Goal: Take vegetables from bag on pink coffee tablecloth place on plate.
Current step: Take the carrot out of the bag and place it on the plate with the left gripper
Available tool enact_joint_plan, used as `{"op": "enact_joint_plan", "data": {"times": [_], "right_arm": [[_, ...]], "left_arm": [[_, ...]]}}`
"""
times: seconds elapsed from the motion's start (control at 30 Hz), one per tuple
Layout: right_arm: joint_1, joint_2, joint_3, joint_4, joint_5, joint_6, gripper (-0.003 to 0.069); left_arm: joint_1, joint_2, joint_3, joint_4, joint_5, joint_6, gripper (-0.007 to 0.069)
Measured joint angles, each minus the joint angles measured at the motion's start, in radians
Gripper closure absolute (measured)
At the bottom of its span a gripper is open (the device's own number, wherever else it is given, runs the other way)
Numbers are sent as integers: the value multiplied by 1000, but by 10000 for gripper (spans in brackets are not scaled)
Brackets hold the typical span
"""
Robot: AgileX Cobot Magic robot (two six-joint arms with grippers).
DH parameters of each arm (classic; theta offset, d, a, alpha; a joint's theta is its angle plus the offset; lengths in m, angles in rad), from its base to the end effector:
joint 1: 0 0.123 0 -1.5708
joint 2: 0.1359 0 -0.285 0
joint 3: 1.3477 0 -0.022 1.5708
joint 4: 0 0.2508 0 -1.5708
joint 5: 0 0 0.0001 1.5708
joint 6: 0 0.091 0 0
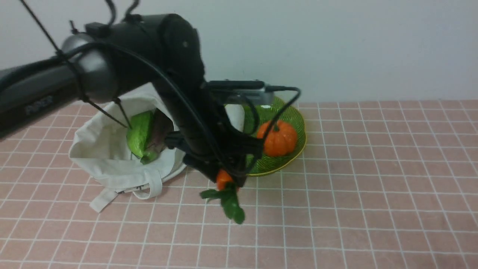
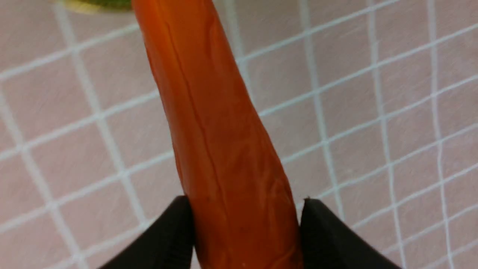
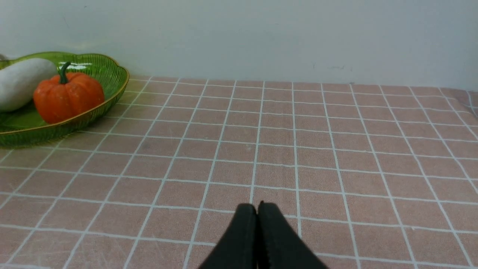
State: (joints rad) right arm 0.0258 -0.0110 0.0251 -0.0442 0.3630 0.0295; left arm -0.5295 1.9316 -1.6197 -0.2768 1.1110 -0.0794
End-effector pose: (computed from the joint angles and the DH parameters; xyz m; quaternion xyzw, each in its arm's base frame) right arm 0.0529 -0.0001 0.1727 -0.0104 0.8017 -0.0021 0.5977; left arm 0.3400 -0.2248 0.2536 0.1744 0.9691 -0.1588 0.0719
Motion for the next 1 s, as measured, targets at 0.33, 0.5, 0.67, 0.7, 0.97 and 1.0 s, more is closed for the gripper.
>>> {"op": "enact_joint_plan", "data": {"times": [0.33, 0.5, 0.67, 0.7, 0.97, 1.0], "right_arm": [[0, 0, 0, 0, 0, 0, 673], [0, 0, 0, 0, 0, 0, 673], [0, 0, 0, 0, 0, 0, 673], [0, 0, 0, 0, 0, 0, 673], [0, 0, 0, 0, 0, 0, 673], [0, 0, 0, 0, 0, 0, 673]], "left_arm": [[-14, 277, -309, 218, -206, -45, 295], [-14, 350, -379, 332, -210, -79, 295], [-13, 362, -381, 369, -212, -86, 217], [-13, 362, -383, 375, -214, -87, 181], [-16, 342, -490, 402, -49, -88, 112], [-18, 329, -524, 411, 12, -88, 140]]}}
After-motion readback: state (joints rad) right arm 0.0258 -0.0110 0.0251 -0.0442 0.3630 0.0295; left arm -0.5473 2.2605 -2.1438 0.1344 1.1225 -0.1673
